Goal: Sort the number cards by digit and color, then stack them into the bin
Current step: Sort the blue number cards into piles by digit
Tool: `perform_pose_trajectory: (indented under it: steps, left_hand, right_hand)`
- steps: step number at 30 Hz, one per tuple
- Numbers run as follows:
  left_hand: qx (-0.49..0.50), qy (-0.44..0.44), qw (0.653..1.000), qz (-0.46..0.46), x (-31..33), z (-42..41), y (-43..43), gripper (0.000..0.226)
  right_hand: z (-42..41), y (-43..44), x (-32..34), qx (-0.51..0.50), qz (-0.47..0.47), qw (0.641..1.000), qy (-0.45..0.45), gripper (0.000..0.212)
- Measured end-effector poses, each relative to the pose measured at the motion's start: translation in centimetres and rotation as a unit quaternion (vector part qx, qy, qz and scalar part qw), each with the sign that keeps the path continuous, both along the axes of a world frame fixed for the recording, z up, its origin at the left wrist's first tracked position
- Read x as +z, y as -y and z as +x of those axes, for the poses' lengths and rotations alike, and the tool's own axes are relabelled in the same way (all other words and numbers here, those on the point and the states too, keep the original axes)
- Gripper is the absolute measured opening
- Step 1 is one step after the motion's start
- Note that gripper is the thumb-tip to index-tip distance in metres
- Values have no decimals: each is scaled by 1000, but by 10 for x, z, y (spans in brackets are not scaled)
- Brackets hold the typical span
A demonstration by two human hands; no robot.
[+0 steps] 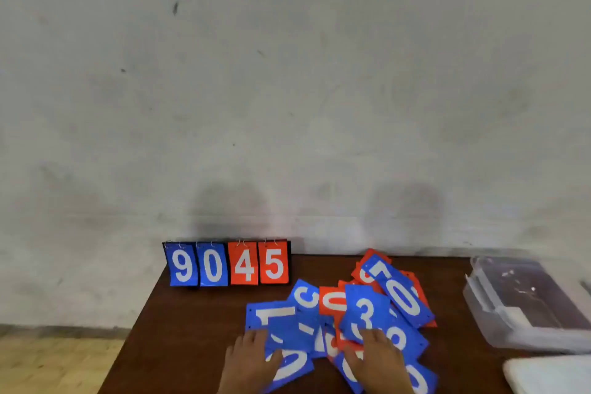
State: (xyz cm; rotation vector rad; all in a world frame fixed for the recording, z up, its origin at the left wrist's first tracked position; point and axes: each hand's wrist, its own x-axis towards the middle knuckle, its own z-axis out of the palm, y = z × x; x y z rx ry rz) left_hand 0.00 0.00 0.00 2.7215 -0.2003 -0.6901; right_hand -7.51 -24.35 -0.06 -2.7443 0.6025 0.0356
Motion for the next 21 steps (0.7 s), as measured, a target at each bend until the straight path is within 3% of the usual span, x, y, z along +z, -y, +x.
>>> perform_pose_trajectory:
  steps: [3, 14, 18, 21]
  left_hand:
    - [1, 65, 998, -5, -38, 0, 2, 54]
    - [-86, 227, 970, -16, -158, 22, -9, 72]
    - [-107, 360, 926, -44, -176, 27, -14, 42]
    - [-151, 437, 885, -58, -176, 23, -16, 35]
  right_hand:
    - [17, -5, -23, 37, 24, 996, -77, 65]
    - [47, -39, -129, 232, -40, 971, 31, 72]
    - [52, -50, -152, 283, -62, 955, 71, 64]
    - [50, -56, -157, 286, -99, 946, 117, 52]
